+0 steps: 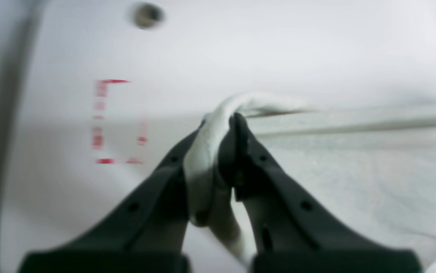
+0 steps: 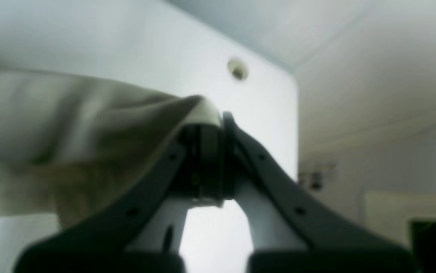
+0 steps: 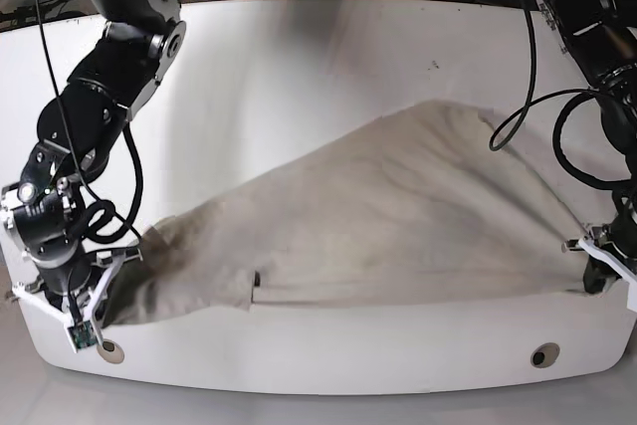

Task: Fold the T-shirt properly
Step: 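Lift and swing the shirt with both grippers to flatten it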

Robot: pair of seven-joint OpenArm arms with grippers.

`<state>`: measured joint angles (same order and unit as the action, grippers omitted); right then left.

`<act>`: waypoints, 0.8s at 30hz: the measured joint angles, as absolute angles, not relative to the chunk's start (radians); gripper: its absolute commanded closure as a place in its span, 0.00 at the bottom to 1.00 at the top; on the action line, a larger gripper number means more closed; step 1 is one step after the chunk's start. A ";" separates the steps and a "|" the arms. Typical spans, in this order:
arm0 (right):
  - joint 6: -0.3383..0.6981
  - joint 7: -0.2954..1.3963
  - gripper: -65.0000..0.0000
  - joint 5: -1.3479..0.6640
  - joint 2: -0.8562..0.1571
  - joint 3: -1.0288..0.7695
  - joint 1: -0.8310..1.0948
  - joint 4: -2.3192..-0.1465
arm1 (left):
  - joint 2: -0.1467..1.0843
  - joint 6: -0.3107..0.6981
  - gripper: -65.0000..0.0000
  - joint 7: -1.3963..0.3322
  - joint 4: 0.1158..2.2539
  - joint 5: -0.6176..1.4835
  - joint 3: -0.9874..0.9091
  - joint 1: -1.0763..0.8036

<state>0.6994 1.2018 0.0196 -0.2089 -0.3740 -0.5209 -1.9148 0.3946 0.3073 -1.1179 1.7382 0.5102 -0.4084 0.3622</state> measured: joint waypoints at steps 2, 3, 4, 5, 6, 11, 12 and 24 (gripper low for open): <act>0.706 1.200 1.00 0.004 -0.221 -0.338 -0.572 -1.917 | 0.393 0.307 1.00 -1.129 1.755 0.519 -0.416 0.406; 0.702 1.200 1.00 0.007 -0.227 -0.326 -0.587 -1.917 | 0.391 0.316 1.00 -1.135 1.761 0.524 -0.421 0.421; 0.704 1.204 1.00 0.012 -0.232 -0.315 -0.599 -1.917 | 0.391 0.315 1.00 -1.138 1.764 0.525 -0.425 0.433; 0.705 1.209 1.00 0.018 -0.238 -0.306 -0.609 -1.917 | 0.392 0.314 1.00 -1.138 1.765 0.525 -0.426 0.446; 0.704 1.209 1.00 0.019 -0.244 -0.298 -0.620 -1.917 | 0.393 0.314 1.00 -1.138 1.766 0.524 -0.429 0.456; 0.704 1.209 1.00 0.018 -0.249 -0.253 -0.648 -1.917 | 0.423 0.314 0.99 -1.144 1.766 0.525 -0.432 0.466; 0.704 1.209 1.00 0.013 -0.249 -0.249 -0.647 -1.919 | 0.428 0.314 0.99 -1.145 1.766 0.525 -0.433 0.466; 0.702 1.210 1.00 0.011 -0.232 -0.268 -0.459 -1.924 | 0.424 0.314 0.99 -1.159 1.808 0.521 -0.435 0.321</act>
<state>0.7021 1.2098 0.0109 -0.2317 -0.2684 -0.4595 -1.9244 0.4240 0.3141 -1.1595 1.8084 0.5205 -0.4351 0.3214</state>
